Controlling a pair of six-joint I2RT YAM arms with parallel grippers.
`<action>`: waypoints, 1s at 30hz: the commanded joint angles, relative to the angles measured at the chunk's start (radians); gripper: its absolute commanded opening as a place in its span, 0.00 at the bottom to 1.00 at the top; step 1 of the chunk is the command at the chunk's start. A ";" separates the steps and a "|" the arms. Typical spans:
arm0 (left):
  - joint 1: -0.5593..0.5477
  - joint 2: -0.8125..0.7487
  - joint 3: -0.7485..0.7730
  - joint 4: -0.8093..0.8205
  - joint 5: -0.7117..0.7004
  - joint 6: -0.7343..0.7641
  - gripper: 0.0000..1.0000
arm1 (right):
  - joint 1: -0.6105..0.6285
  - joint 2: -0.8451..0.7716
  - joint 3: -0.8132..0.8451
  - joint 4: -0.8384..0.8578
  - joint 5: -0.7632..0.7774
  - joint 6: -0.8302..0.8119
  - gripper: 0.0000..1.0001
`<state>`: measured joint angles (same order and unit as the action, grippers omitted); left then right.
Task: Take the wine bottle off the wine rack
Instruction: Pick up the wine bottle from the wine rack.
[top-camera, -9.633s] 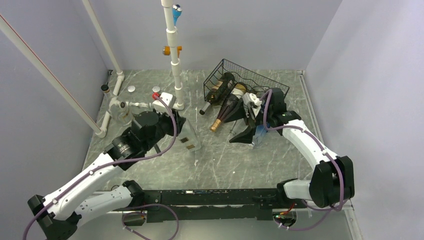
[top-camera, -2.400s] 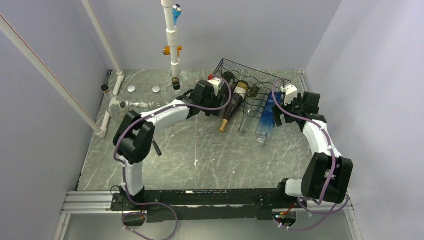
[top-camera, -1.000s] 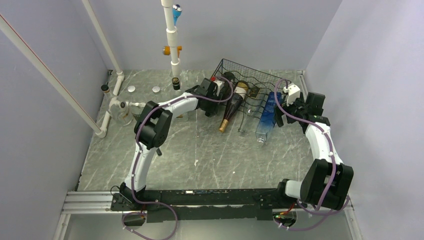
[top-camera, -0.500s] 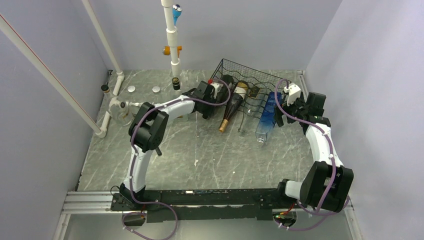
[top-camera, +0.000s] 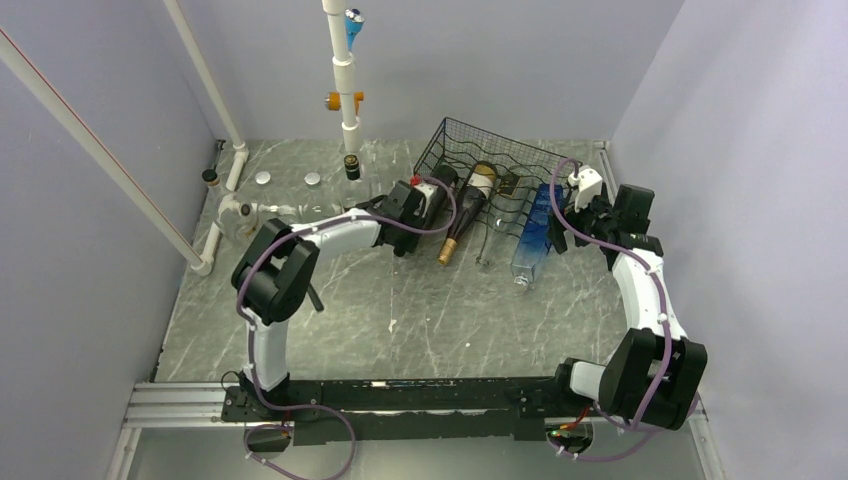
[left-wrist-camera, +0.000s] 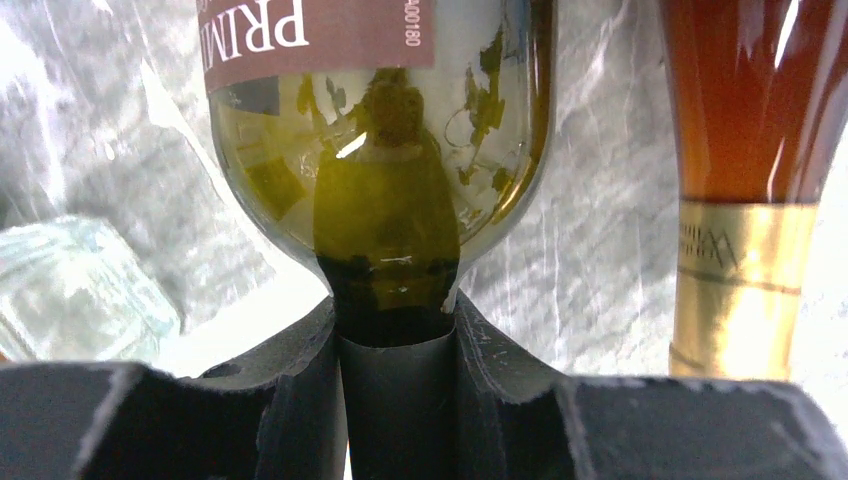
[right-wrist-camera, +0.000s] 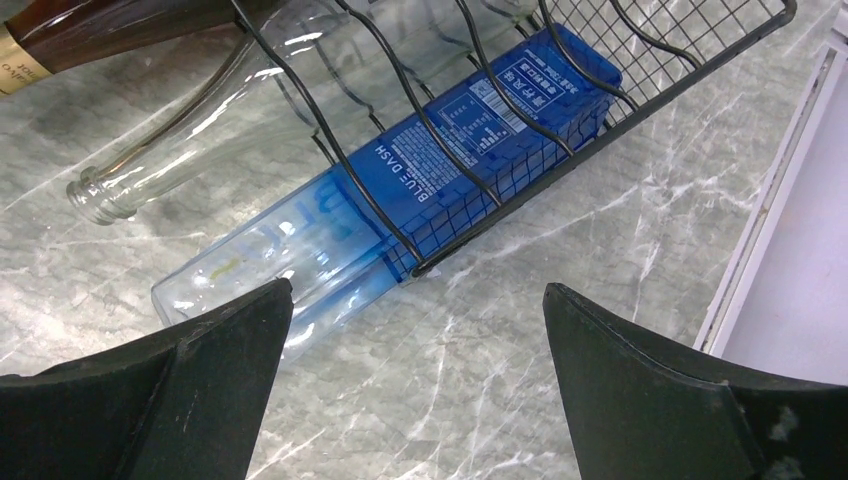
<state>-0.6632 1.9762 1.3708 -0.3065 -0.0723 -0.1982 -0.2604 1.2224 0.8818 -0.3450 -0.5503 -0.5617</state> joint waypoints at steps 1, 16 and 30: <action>-0.019 -0.132 -0.068 0.067 0.018 0.008 0.00 | -0.007 -0.040 0.029 0.005 -0.053 -0.027 0.99; -0.041 -0.334 -0.274 0.072 0.063 -0.034 0.00 | -0.006 -0.071 0.022 -0.024 -0.154 -0.070 0.99; -0.046 -0.487 -0.424 0.027 0.129 -0.079 0.00 | -0.006 -0.079 0.020 -0.049 -0.217 -0.096 0.99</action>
<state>-0.7044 1.5726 0.9520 -0.3412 0.0135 -0.2600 -0.2630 1.1751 0.8818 -0.3943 -0.7147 -0.6315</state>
